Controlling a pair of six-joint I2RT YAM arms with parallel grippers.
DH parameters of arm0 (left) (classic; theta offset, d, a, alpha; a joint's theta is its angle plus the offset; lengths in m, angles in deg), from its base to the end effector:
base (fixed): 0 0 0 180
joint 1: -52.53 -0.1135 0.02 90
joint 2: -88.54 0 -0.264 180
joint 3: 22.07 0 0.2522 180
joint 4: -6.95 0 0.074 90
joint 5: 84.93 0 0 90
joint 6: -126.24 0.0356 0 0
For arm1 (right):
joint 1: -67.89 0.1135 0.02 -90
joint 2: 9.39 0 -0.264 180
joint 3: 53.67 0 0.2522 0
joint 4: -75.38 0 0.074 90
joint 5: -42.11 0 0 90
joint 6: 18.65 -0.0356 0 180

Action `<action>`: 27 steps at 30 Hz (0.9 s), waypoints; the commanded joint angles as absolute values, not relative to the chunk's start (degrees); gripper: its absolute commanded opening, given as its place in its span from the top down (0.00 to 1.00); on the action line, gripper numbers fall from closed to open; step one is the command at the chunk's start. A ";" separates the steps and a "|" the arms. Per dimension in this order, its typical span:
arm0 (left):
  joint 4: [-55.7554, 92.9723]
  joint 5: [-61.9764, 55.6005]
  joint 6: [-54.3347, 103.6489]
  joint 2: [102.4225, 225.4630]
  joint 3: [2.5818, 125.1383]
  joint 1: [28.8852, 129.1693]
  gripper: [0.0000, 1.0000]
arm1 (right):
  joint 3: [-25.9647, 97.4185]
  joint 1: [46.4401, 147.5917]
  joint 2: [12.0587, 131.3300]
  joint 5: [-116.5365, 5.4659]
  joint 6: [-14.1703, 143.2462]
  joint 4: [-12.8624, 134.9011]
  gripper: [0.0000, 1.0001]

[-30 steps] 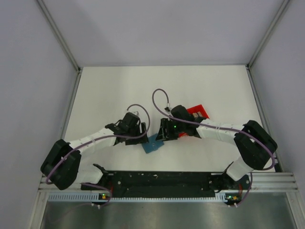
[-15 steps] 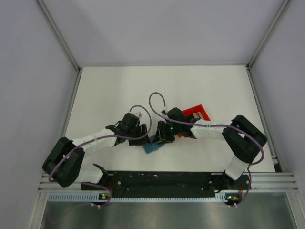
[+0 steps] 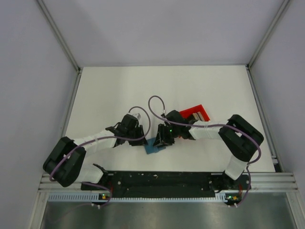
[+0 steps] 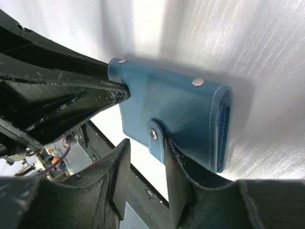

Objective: Put the credit cards into the card holder
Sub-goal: Open the card holder at the center of the board.

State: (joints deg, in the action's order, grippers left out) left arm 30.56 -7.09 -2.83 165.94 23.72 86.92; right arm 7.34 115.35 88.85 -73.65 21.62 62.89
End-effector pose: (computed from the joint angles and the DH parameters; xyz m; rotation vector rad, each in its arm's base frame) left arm 0.1932 -0.1413 0.1496 -0.0201 2.6862 -0.7321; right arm 0.2098 0.2516 0.1413 -0.1769 2.7661 1.1775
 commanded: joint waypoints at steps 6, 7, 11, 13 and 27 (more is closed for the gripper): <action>27.74 -9.61 -6.74 167.11 20.61 87.24 1.00 | 6.59 116.58 92.04 -74.44 20.29 67.24 0.76; 27.57 -9.34 -7.61 166.94 20.35 87.16 1.00 | 6.76 116.75 92.04 -74.35 20.55 67.07 0.76; 25.82 -8.99 -11.13 166.23 19.12 87.59 1.00 | 8.60 117.98 92.13 -70.58 21.96 62.85 0.66; 25.37 -8.29 -13.15 165.88 18.59 87.77 1.00 | 9.92 118.77 92.39 -66.81 21.52 57.77 0.65; 27.83 -4.16 -15.62 163.77 17.62 88.03 1.00 | 5.18 120.36 84.75 -55.10 16.42 56.87 0.59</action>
